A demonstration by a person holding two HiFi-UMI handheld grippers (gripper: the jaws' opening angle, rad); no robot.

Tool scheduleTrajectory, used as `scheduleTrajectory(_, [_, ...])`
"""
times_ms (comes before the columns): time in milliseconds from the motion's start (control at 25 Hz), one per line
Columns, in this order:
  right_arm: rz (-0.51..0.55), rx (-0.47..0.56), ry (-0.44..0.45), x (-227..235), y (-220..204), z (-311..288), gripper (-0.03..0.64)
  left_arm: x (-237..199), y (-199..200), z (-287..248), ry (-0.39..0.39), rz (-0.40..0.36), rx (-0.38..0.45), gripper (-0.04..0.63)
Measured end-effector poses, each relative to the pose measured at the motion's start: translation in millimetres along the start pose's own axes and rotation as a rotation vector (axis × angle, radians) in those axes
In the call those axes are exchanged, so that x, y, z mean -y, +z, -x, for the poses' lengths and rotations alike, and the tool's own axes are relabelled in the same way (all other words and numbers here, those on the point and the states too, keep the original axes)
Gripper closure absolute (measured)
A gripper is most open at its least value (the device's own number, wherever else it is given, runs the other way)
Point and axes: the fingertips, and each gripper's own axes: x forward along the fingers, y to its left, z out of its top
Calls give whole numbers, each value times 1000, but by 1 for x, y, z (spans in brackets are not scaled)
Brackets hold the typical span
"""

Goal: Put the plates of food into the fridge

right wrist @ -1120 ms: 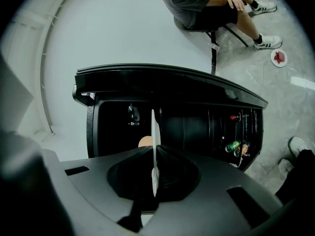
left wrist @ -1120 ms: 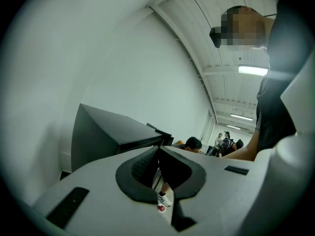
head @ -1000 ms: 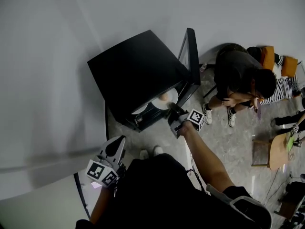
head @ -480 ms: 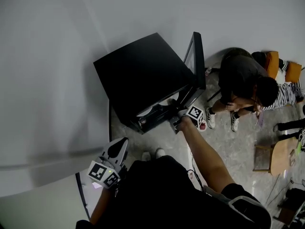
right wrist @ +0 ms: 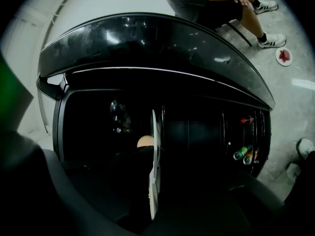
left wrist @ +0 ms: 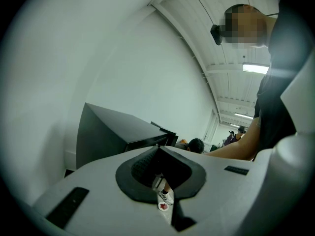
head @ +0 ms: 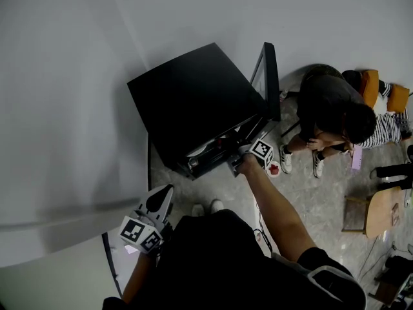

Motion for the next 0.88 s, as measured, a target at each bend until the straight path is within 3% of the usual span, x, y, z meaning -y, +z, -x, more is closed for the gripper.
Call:
scheduleTrajectory(200, [55, -19, -18, -1, -3, 20, 494, 0, 1, 0, 0, 6, -2, 572])
scheduleTrajectory(320, [182, -59, 18, -14, -8, 41, 501, 1, 0, 0, -4, 11, -2, 572])
scheduleTrajectory(520, [499, -129, 124, -65, -36, 78, 571, 2, 0, -3, -20, 11, 1, 572])
scheduleTrajectory(880, [792, -178, 284, -139, -103, 129, 580, 10, 0, -11, -53, 2, 17, 572])
